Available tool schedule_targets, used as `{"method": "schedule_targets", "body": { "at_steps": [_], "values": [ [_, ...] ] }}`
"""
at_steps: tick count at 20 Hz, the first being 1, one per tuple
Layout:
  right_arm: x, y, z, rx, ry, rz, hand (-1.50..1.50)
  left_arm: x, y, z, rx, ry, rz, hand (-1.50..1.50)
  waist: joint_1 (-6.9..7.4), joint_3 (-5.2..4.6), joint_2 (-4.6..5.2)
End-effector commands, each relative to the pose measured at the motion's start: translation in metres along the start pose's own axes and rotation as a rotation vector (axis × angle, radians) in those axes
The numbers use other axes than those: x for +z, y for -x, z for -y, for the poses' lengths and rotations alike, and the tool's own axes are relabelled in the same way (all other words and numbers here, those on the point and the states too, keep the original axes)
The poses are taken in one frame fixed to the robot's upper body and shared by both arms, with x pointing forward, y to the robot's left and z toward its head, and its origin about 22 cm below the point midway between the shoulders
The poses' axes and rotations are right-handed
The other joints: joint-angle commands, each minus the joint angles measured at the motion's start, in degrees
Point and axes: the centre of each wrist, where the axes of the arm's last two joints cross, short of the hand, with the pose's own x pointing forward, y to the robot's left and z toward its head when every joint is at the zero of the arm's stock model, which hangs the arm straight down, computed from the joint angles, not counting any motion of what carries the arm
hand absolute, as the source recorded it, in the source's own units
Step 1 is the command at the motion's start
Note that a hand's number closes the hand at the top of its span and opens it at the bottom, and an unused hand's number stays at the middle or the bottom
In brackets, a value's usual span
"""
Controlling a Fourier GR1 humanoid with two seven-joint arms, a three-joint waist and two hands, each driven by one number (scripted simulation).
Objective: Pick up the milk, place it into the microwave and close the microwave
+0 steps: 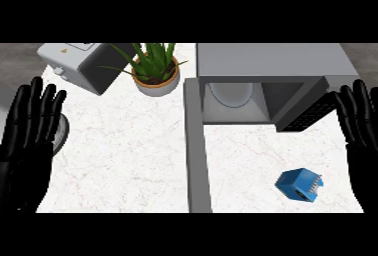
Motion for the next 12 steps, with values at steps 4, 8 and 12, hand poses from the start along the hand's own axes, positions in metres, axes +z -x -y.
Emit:
{"method": "schedule_targets", "body": {
  "at_steps": [4,8,12],
  "values": [
    [0.013,-0.029,0.01,0.154,0.163,-0.004,-1.5,0.007,0.014,-0.015,0.002,0.02,0.02,-1.5,0.31,0.7,0.9],
    [0.036,-0.032,-0.006,0.037,0.302,-0.062,-1.5,-0.006,0.021,-0.023,0.087,-0.045,-0.133,-1.5,-0.19,0.75,0.91],
    [0.027,-0.043,-0.022,0.061,0.329,-0.077,-1.5,0.006,0.012,-0.027,0.085,-0.027,-0.135,-1.5,0.71,0.73,0.94]
  ]
}}
